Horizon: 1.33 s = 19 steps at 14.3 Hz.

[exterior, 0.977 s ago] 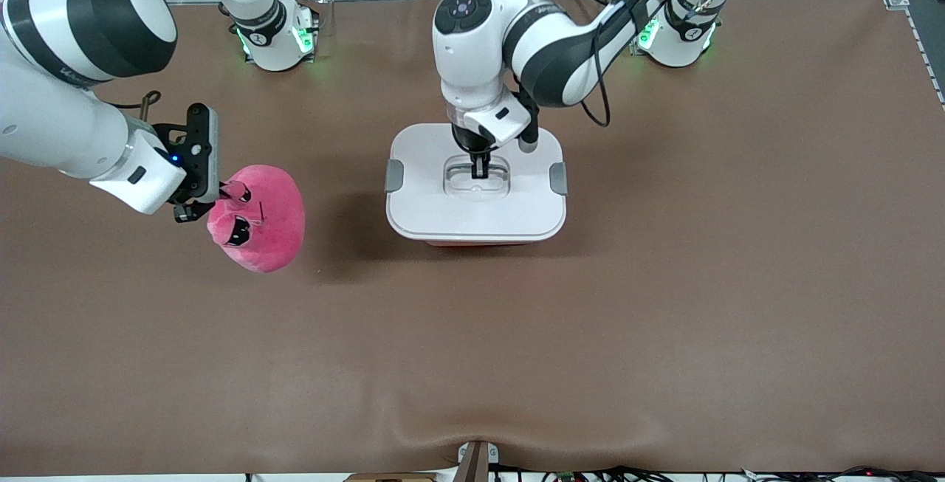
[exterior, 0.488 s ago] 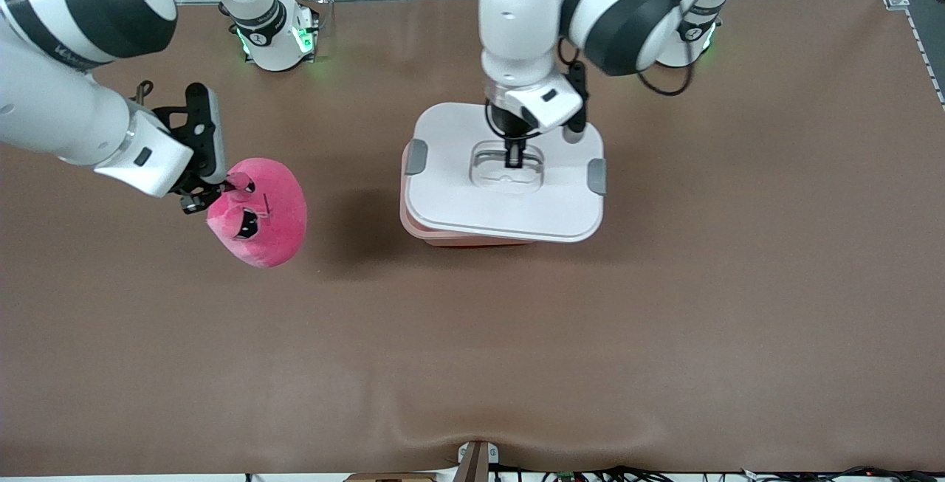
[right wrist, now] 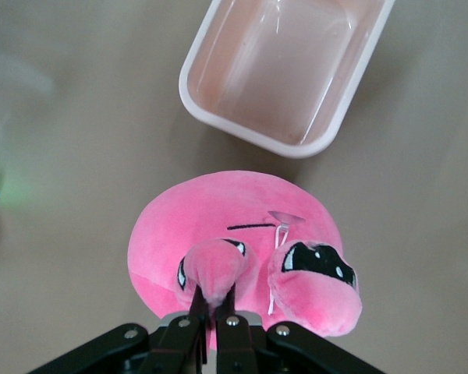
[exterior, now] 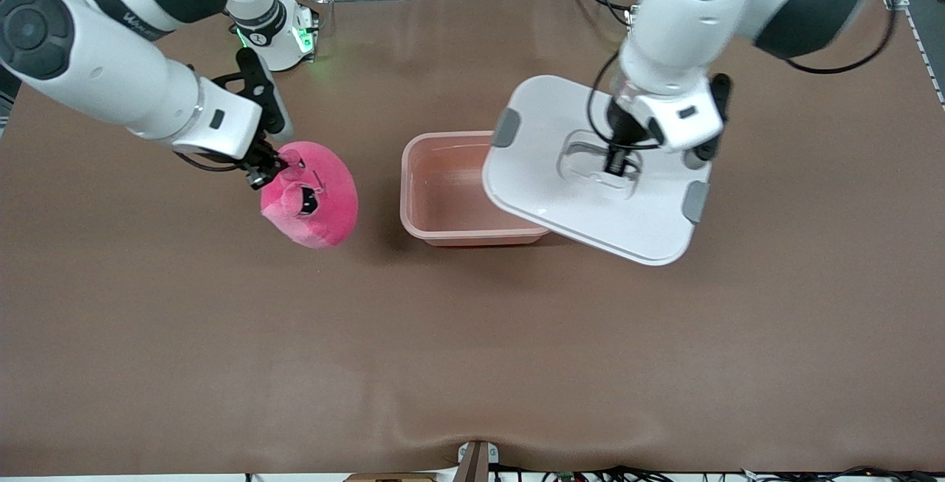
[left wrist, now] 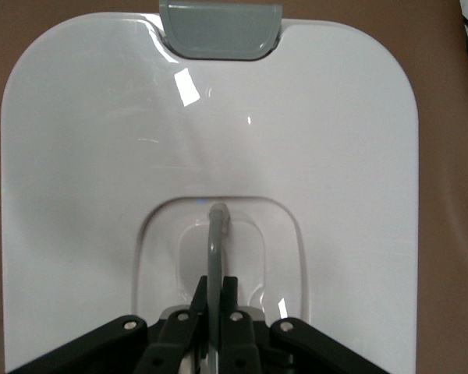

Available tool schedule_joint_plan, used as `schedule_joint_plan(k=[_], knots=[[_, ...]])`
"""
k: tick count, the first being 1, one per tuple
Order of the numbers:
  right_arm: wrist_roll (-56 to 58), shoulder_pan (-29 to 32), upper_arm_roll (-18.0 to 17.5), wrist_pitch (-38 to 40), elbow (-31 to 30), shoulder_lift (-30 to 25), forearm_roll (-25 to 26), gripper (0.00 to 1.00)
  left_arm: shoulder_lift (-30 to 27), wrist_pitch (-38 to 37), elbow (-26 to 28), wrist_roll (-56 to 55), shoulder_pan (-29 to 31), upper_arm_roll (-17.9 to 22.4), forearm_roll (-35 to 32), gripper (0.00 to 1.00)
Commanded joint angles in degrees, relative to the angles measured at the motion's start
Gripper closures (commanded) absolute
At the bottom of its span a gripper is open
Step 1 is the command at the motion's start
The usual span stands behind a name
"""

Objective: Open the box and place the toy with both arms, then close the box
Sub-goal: 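Lift the lid off the box while the right gripper carries the plush over, then lower the plush into the pink box and open the right gripper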

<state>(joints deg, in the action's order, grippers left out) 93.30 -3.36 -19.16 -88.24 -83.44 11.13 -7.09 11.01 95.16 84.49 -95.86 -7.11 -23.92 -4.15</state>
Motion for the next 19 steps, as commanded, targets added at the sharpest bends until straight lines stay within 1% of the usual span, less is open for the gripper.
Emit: schedule_joint_plan(k=[1, 2, 4, 6, 8, 11, 14, 17, 19], knots=[[-6.87, -0.33, -2.20, 0.53, 0.83, 0.38, -3.78, 1.00, -1.16, -1.64, 0.68, 10.66, 4.98, -0.34, 1.95, 1.00], [-9.08, -0.95, -2.64, 0.27, 0.83, 0.38, -4.94, 1.00, -1.08, -1.64, 0.68, 14.17, 6.47, -0.16, 1.95, 1.00], [-10.77, -2.53, -4.48, -0.87, 0.83, 0.55, -4.60, 1.00, -0.90, -1.64, 0.68, 21.73, 8.94, -0.16, 2.30, 1.00], [-11.56, -4.63, -5.63, -4.64, 0.12, 1.08, -4.07, 1.00, -0.20, -1.64, 0.42, 27.27, 11.40, -0.07, 2.30, 1.00], [-12.70, -8.14, -5.63, -6.14, 0.12, 2.66, -1.27, 1.00, 1.20, -1.64, 0.06, 32.90, 13.51, 0.02, 2.30, 1.00], [-16.12, -11.49, -5.63, -8.87, -0.75, 3.98, 0.23, 1.00, 3.14, -1.64, -0.02, 38.97, 16.94, 0.28, 2.30, 1.00], [-16.58, -11.94, -5.72, -10.98, -1.98, 4.68, 1.20, 1.00, 4.54, -1.64, -0.46, 44.69, 19.93, 0.28, 2.21, 1.00], [-16.66, -12.73, -5.72, -11.60, -1.99, 6.26, 2.87, 1.00, 6.83, -1.64, -0.73, 47.33, 20.99, 0.37, 1.51, 1.00], [-17.10, -13.25, -5.72, -12.47, -2.07, 7.32, 2.96, 1.00, 7.88, -1.64, -0.64, 49.96, 21.95, 0.37, 1.07, 1.00]])
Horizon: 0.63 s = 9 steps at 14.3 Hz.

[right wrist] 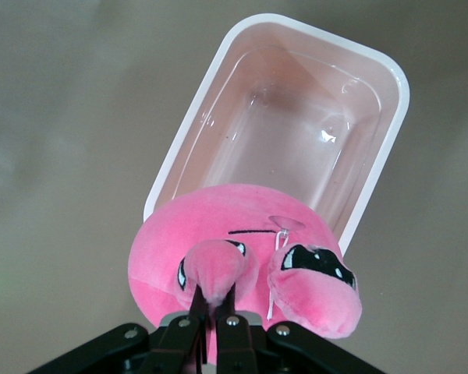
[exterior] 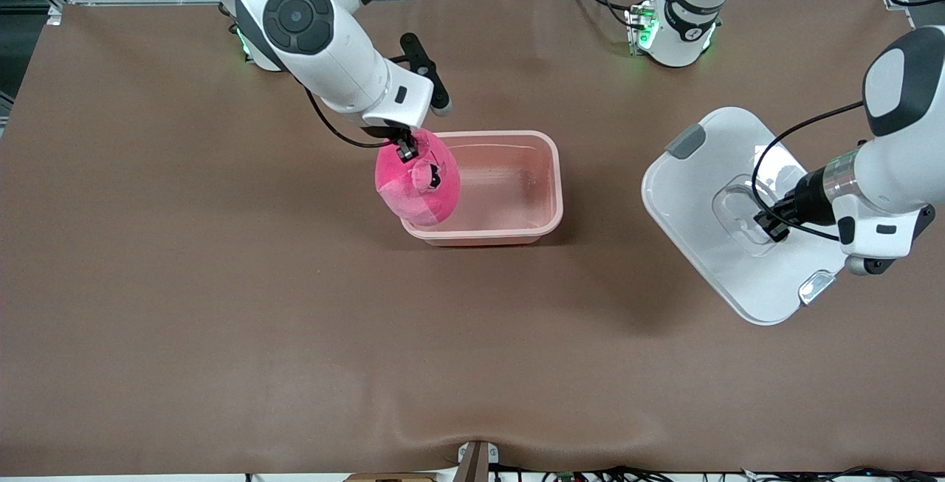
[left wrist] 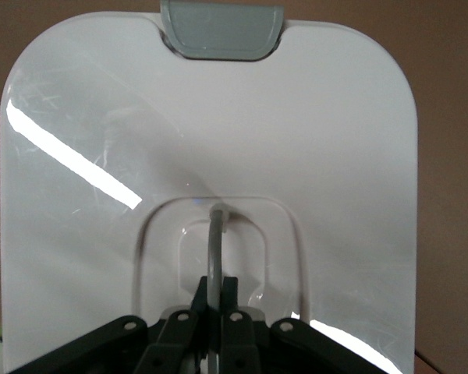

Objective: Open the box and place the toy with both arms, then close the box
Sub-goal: 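Lower the plush into the pink box and open the right gripper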

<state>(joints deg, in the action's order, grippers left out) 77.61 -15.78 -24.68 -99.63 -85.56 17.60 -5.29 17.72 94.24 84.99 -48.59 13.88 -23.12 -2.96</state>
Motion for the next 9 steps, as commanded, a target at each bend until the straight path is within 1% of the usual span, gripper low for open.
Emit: schedule_joint_plan(k=[1, 3, 4, 5, 6, 7, 8, 9], knots=[[-2.45, -1.01, -0.19, -1.44, 0.04, 1.38, 1.07, 1.00, 1.27, -0.63, -1.14, 4.97, 2.01, -0.44, -0.12, 1.00], [-4.65, -1.89, -0.19, -1.88, 0.04, 2.00, 1.07, 1.00, 1.62, -0.63, -0.79, 9.81, 4.04, -0.44, -0.12, 1.00], [-4.66, -1.98, -0.19, -2.15, 0.04, 2.35, 1.15, 1.00, 1.88, -0.63, -0.53, 10.18, 4.13, -0.44, -0.12, 1.00], [-4.66, -1.98, -0.19, -2.15, 0.04, 2.53, 1.16, 0.91, 2.40, -0.63, -0.44, 10.18, 4.22, -0.44, -0.12, 1.00], [-4.75, -1.98, -0.19, -2.15, 0.13, 2.88, 1.24, 0.62, 2.58, -0.63, -0.27, 10.27, 4.22, -0.44, -0.12, 1.00], [-4.84, -1.98, -0.19, -2.24, 0.13, 3.05, 1.33, 0.17, 2.58, -0.63, 0.52, 10.27, 4.22, -0.44, -0.12, 1.00], [-4.66, -1.89, -0.19, -2.32, 0.30, 3.06, 2.03, 0.00, 2.41, -0.63, 0.96, 10.36, 4.22, -0.44, -0.12, 1.00], [-4.40, -1.89, -0.19, -2.32, 0.57, 3.06, 2.47, 0.00, 2.32, -0.63, 1.05, 10.36, 4.22, -0.44, -0.12, 1.00]])
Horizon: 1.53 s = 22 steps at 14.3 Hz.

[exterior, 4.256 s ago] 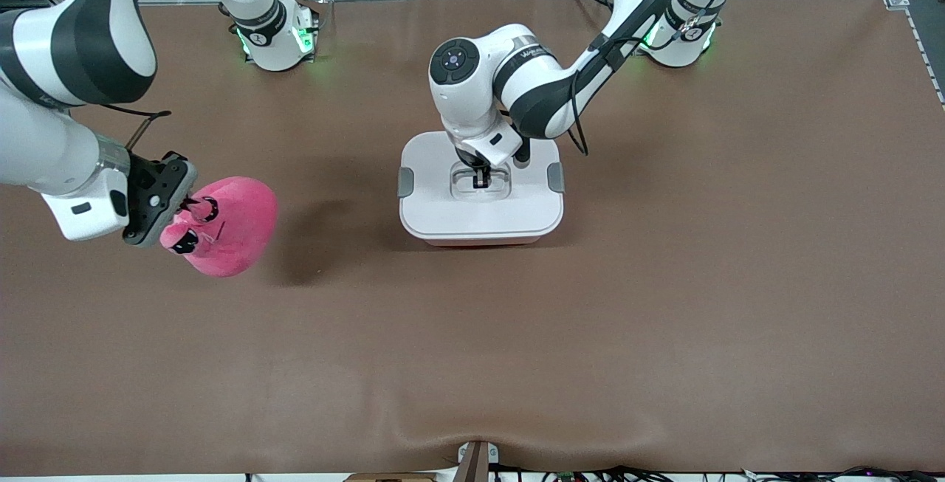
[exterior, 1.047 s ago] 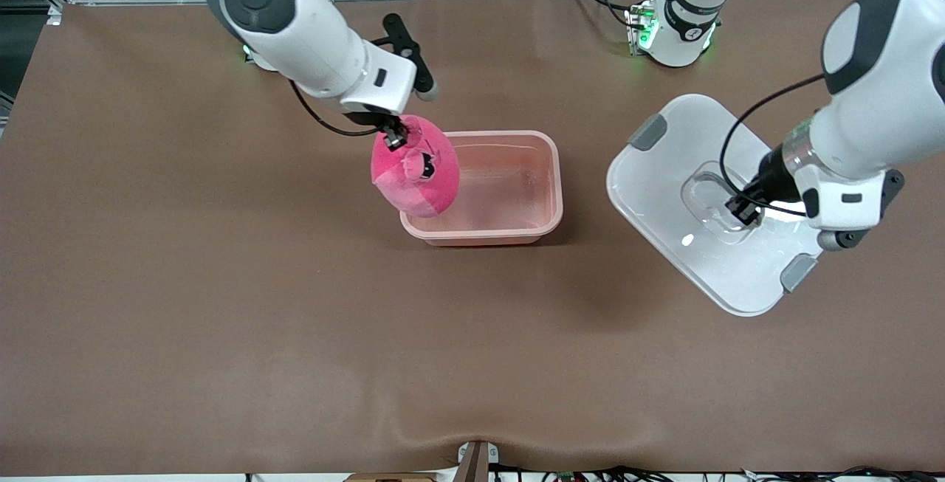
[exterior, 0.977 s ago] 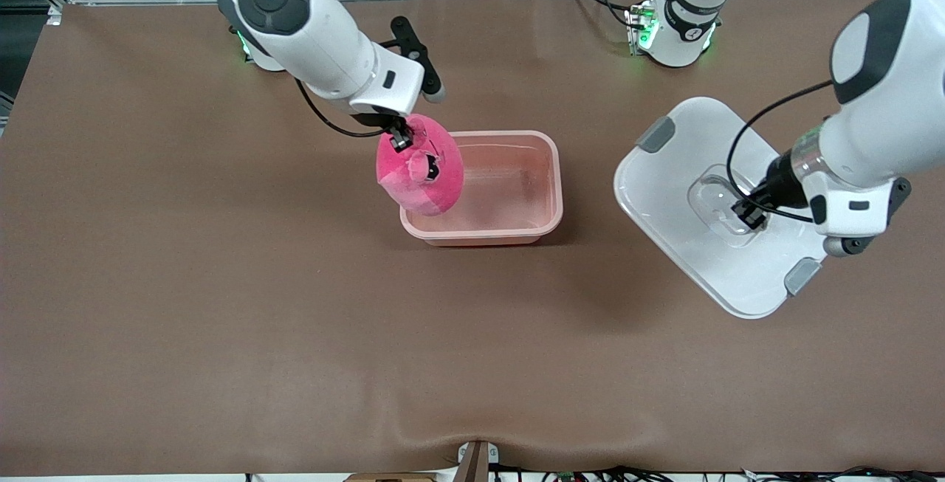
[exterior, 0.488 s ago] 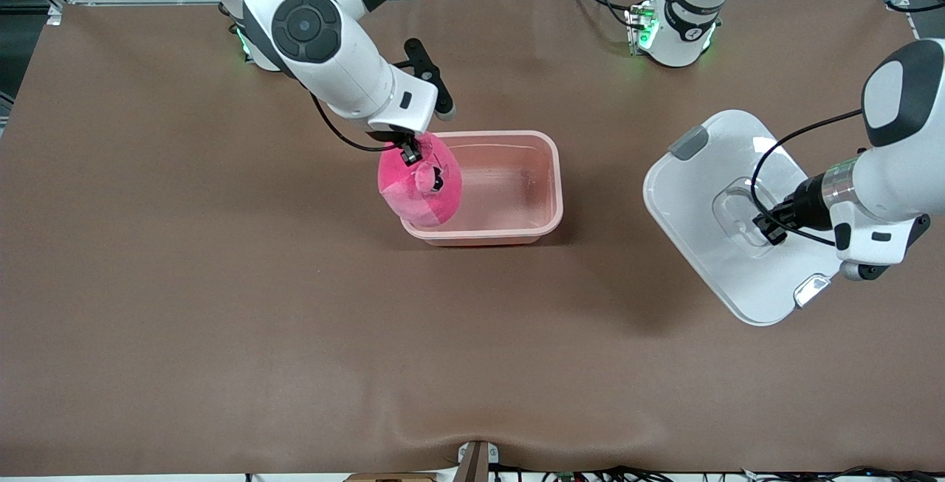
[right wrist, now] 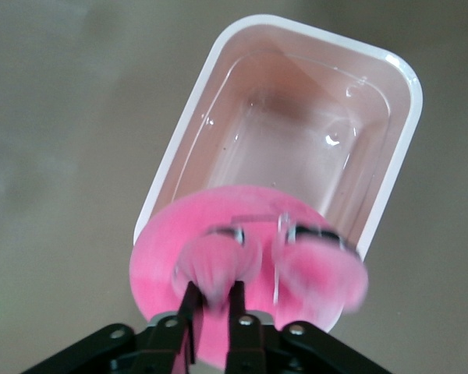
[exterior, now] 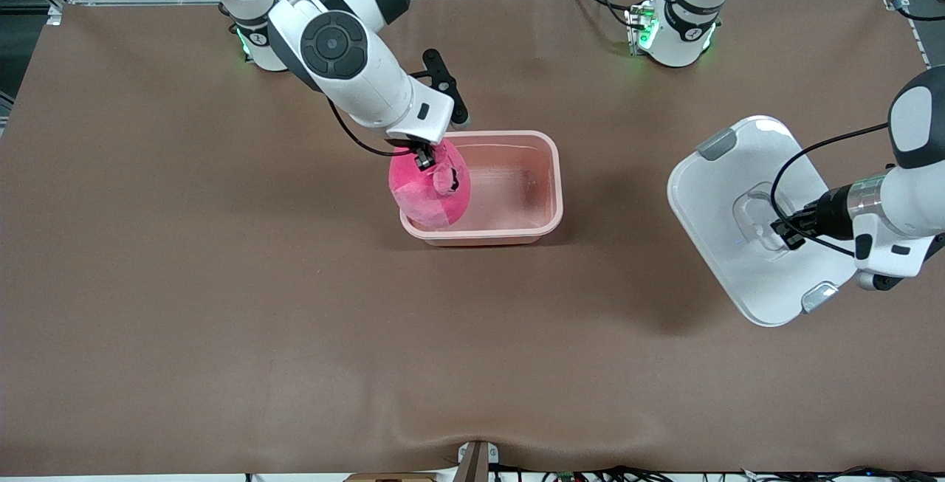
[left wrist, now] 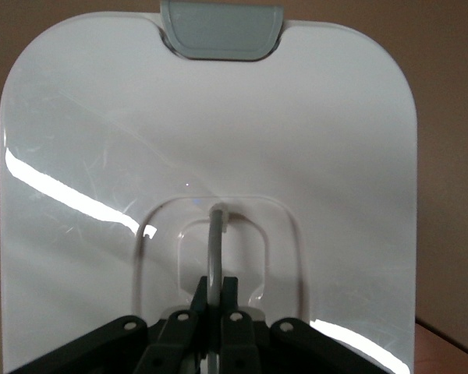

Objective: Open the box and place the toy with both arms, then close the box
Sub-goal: 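Lower the plush into the pink box and open the right gripper, then carry the lid over the box with the left gripper while the right gripper retracts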

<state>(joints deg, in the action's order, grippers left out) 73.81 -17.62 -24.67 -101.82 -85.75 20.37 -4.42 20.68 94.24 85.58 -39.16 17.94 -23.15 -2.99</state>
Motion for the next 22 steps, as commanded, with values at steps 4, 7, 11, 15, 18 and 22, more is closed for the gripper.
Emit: schedule_joint_plan(k=[4, 7, 11, 15, 18, 22], knots=[[-1.03, 1.44, -0.29, 0.57, 1.20, -0.51, 1.52, 0.00, -0.73, -0.63, 1.25, 0.57, 0.08, -0.40, -0.09, 1.00], [-0.94, 5.47, 0.06, 6.34, 0.50, -3.49, 2.39, 0.00, -1.08, -0.63, 1.87, -0.04, 0.08, -0.40, -0.09, 1.00], [-1.20, 10.24, 5.66, 10.93, 0.85, -5.42, 3.01, 0.00, -2.05, -0.98, 1.87, -0.66, -0.09, -0.93, 0.17, 1.00], [-14.45, 9.98, 10.96, 12.34, 1.20, -6.40, 3.27, 0.00, -2.67, -2.65, 1.52, -9.41, -1.06, -4.43, 0.88, 1.00], [-18.87, 10.06, 12.89, 12.35, 3.12, -6.31, 4.76, 0.00, -2.40, -2.57, 0.91, -20.04, -2.90, -7.95, 0.79, 1.00], [-26.60, 10.06, 17.63, 12.52, 3.83, -6.49, 4.86, 0.00, -1.27, -2.30, -0.68, -36.83, -10.01, -9.02, 0.70, 1.00]])
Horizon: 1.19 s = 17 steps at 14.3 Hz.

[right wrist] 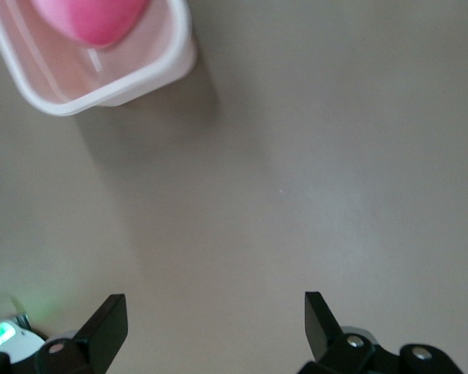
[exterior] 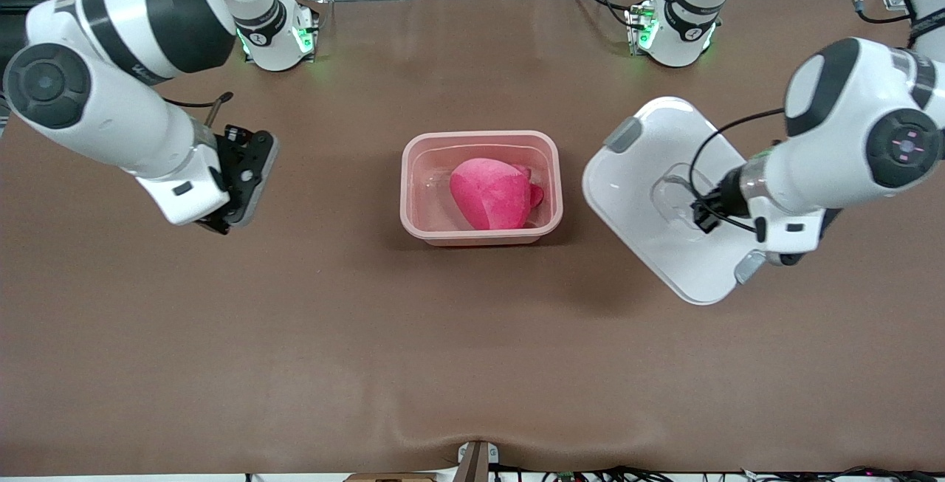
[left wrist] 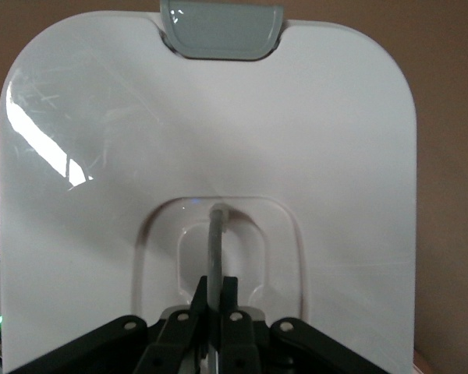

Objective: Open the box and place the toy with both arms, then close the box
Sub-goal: 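Carry the lid over the box with the left gripper while the right gripper retracts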

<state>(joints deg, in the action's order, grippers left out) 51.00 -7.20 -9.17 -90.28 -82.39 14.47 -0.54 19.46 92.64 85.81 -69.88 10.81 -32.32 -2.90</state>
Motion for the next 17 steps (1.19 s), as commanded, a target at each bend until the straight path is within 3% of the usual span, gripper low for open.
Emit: schedule_joint_plan(k=[1, 3, 8, 15, 17], knots=[[-3.98, -0.27, 3.10, 0.90, 0.47, -0.67, 1.06, 0.00, 0.31, -0.10, -0.91, -9.54, -4.72, 0.15, 0.44, 1.00], [-7.03, 0.26, 3.46, 1.16, 0.47, -0.94, 2.28, 0.00, 1.19, 2.62, -1.00, -15.87, -7.81, 0.15, 0.44, 1.00], [-29.18, 0.70, 4.16, 8.02, 3.18, -1.73, 3.17, 0.00, 5.23, 11.15, -2.49, -30.82, -14.05, 0.50, 0.00, 1.00], [-31.31, -0.36, 12.77, 8.54, 8.47, -1.11, 2.47, 0.00, 8.22, 13.71, -2.41, -48.85, -21.26, 0.59, -7.64, 1.00], [-37.78, -0.44, 15.14, 9.51, 8.39, -1.72, 1.95, 0.00, 8.57, 13.71, -2.41, -52.18, -22.93, 0.59, -7.91, 1.00]])
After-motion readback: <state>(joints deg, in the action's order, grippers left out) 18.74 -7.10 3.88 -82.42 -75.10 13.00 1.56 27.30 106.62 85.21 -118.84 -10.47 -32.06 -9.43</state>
